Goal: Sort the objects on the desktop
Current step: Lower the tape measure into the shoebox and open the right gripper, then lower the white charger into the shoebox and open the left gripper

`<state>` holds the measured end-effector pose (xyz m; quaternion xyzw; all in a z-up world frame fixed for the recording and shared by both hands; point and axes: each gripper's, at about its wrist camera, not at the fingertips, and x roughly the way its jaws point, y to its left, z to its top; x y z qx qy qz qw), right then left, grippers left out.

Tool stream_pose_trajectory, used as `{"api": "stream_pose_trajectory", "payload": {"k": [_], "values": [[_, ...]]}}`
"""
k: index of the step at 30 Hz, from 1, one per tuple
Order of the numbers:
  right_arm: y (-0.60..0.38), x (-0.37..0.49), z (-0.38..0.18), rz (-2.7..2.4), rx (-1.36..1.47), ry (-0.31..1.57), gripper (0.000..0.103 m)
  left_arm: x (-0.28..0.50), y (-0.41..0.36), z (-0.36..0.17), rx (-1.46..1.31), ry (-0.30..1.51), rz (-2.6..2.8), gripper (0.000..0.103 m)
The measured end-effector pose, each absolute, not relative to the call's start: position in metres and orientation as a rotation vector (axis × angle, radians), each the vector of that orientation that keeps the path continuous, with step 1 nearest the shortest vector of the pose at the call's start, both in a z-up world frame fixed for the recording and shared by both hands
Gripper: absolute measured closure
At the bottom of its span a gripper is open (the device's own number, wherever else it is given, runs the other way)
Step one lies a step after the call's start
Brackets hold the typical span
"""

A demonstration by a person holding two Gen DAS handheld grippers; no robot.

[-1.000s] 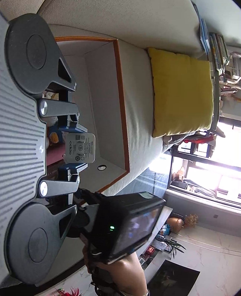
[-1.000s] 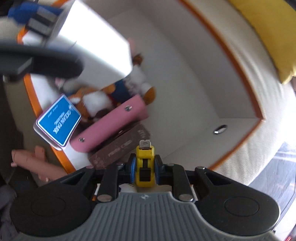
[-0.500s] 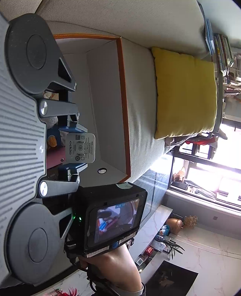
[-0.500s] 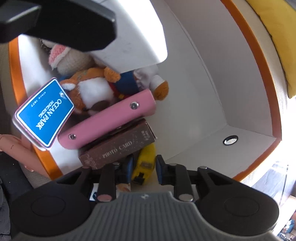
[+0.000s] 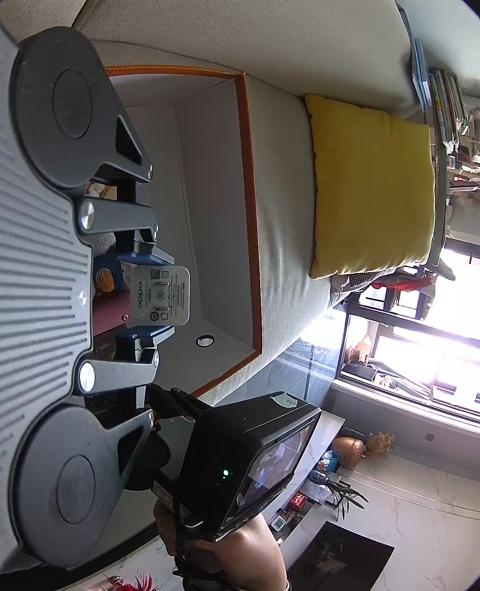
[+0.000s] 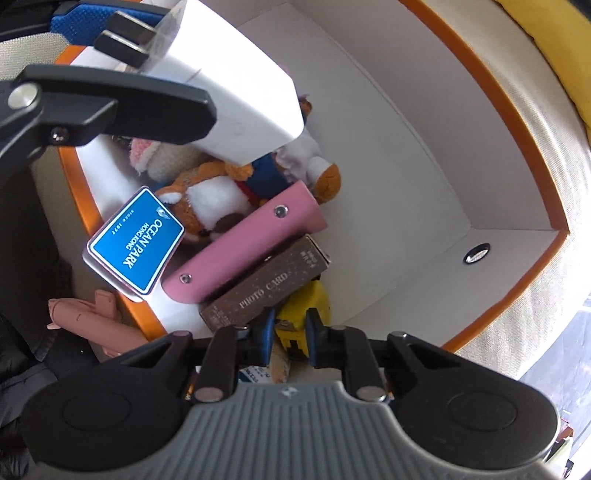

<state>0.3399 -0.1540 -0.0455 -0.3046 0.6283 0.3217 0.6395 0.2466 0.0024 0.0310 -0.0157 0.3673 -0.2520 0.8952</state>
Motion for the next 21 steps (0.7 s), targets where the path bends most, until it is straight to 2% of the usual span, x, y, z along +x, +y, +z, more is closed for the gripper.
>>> {"api": "stream_pose_trajectory", "payload": {"k": [4, 10, 15, 17, 21], "values": [[-0.158, 0.343, -0.046, 0.738, -0.607, 1.467, 0.085, 0.246, -0.001, 0.031, -0.030, 0.763, -0.527, 0.066], [-0.161, 0.340, -0.056, 0.718, -0.563, 1.506, 0.099, 0.245, -0.002, 0.031, -0.027, 0.766, -0.525, 0.066], [-0.161, 0.340, -0.043, 0.706, -0.573, 1.458, 0.098, 0.244, -0.005, 0.031, -0.022, 0.773, -0.530, 0.066], [-0.165, 0.342, -0.028, 0.684, -0.579, 1.401, 0.093, 0.245, -0.008, 0.032, -0.031, 0.782, -0.550, 0.066], [-0.179, 0.342, 0.006, 0.645, -0.536, 1.280, 0.093, 0.244, -0.026, 0.032, 0.008, 0.793, -0.607, 0.066]]}}
